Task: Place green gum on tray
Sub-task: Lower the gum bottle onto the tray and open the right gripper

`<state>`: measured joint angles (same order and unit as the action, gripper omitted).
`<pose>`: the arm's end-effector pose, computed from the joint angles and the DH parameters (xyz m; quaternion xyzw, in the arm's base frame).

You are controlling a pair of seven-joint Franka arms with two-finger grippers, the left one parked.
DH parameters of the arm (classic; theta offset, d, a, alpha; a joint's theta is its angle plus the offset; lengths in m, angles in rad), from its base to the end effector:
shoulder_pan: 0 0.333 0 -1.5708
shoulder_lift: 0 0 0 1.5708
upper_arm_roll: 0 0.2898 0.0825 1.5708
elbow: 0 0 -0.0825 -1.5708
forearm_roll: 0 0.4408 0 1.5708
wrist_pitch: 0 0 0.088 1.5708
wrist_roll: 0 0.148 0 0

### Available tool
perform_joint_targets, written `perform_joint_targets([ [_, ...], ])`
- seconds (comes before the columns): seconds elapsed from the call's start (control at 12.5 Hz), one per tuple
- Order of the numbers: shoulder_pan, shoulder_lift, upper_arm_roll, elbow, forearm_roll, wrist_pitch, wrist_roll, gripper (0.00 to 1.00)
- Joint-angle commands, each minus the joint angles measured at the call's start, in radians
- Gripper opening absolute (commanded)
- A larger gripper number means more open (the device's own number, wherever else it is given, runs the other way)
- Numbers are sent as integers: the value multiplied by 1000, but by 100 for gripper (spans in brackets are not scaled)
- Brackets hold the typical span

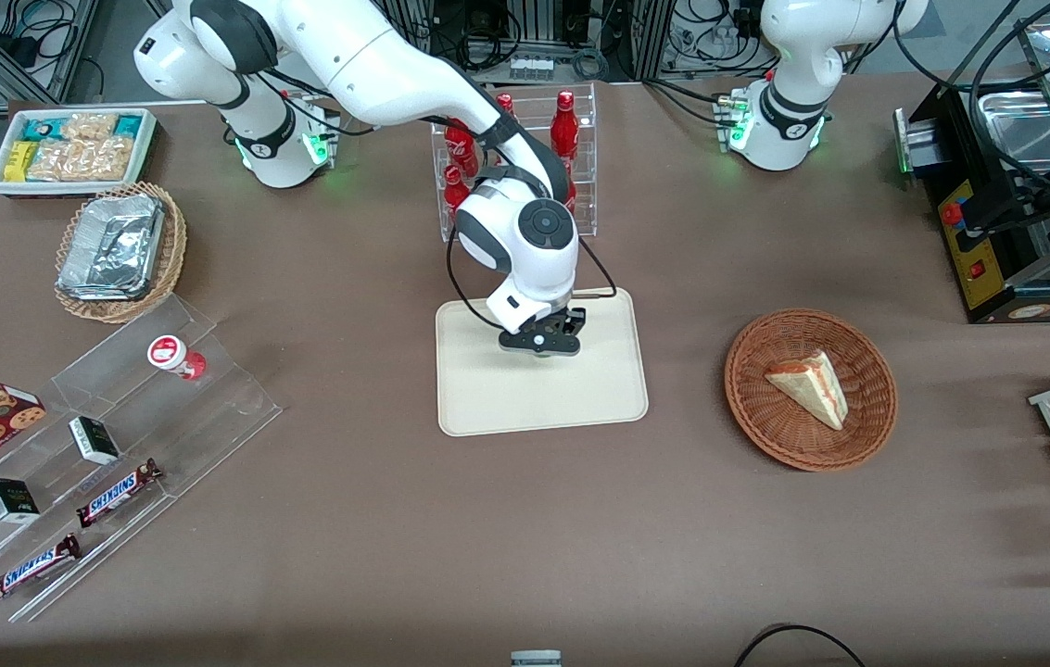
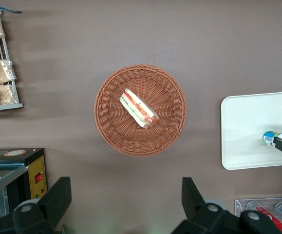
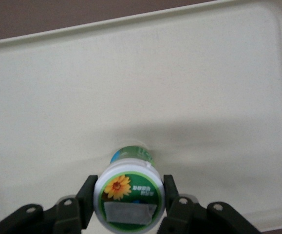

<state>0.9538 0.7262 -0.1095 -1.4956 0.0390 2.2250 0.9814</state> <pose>0.4870 0.5623 0.1483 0.9976 -0.0664 0.0187 0.0097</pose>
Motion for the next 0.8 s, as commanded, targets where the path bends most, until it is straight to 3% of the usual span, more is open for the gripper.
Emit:
perform_joint_targets([
  [0.0,7,1,-9,-3,18,16,13,63],
  [0.08,5,1,-10,-5,18,12,-1,99],
  [0.32,-7,-10,-10,-8,18,5,6,99],
  [0.72,-64,-175,-18,-34,18,-116,-3,99],
])
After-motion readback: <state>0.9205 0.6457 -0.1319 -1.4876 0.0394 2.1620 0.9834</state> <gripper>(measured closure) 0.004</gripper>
